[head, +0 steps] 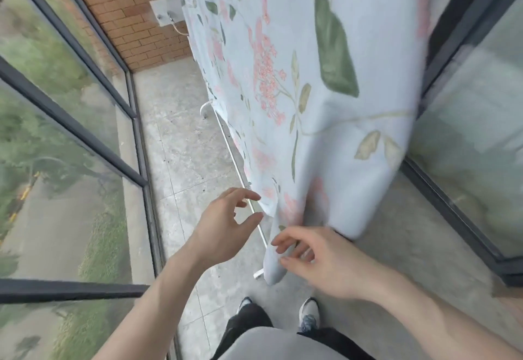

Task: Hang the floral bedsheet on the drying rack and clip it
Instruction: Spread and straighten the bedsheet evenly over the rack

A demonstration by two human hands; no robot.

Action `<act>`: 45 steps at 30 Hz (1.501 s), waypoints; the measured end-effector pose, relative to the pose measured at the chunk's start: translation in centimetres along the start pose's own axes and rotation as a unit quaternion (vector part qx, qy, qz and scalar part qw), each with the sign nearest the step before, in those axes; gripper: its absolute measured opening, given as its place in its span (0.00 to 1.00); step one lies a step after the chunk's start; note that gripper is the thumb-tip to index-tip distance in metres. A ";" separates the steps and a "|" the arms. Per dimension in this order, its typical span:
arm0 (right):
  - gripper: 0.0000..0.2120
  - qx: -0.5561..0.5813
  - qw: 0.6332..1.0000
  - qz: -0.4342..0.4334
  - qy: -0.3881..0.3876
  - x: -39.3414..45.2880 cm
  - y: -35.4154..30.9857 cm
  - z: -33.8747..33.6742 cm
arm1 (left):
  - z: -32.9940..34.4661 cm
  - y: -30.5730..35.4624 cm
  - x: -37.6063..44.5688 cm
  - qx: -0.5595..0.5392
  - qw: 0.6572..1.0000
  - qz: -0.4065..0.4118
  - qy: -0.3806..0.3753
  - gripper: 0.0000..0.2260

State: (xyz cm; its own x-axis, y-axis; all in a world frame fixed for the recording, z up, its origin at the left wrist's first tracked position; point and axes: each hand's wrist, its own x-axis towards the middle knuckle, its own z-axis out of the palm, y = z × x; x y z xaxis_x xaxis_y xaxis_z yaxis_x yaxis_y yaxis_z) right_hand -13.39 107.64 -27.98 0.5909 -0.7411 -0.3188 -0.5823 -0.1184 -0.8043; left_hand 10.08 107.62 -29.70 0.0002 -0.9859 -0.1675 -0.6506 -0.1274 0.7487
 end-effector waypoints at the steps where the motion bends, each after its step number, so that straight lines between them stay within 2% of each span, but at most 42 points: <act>1: 0.09 0.005 1.000 -0.007 -0.003 -0.9 0.3 -0.1 | 0.5 0.4 -1.5 -0.002 1.000 -0.006 0.004 0.11; 10: 0.08 0.086 0.987 -0.069 0.116 -5.3 -1.1 -3.8 | 0.7 2.4 -8.5 -0.021 0.997 -0.026 0.076 0.10; 14: 0.08 0.089 0.976 -0.117 0.161 -6.7 -2.3 -4.8 | 1.1 3.5 -10.4 -0.042 0.994 -0.020 0.095 0.09; 19: 0.05 0.117 0.938 -0.176 0.276 -9.0 -2.9 -6.5 | 2.2 5.5 -12.4 -0.033 0.994 -0.007 0.104 0.10; 23: 0.10 0.098 0.917 -0.191 0.337 -8.8 -3.0 -9.1 | 2.2 7.0 -13.1 -0.017 0.991 -0.010 0.132 0.10; 28: 0.09 0.014 0.933 -0.233 0.273 -7.0 -3.7 -11.4 | 2.7 9.9 -12.5 0.002 0.982 -0.028 0.186 0.10; 32: 0.13 -0.076 0.922 -0.305 0.224 -5.8 -3.8 -13.3 | 3.8 13.0 -11.3 -0.013 0.971 -0.042 0.234 0.09; 38: 0.14 -0.010 0.886 -0.459 0.068 -6.0 -3.0 -19.2 | 7.8 18.6 -10.1 -0.078 0.931 -0.069 0.349 0.08; 41: 0.16 0.036 0.914 -0.404 -0.003 -4.5 -1.6 -19.7 | 9.9 20.3 -10.2 -0.091 0.916 -0.088 0.382 0.08; 45: 0.11 -0.057 0.929 -0.365 -0.009 -3.1 1.0 -19.9 | 12.2 22.1 -10.8 -0.069 0.910 -0.117 0.392 0.09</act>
State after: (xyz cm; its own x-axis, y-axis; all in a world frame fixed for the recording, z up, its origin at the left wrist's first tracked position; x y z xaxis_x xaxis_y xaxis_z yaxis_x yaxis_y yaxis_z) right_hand -26.94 96.67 -17.79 0.8609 -0.4243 0.2808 -0.0778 -0.6552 -0.7514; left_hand -13.58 116.79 -19.18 0.7040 -0.6971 0.1360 -0.4613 -0.3032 0.8338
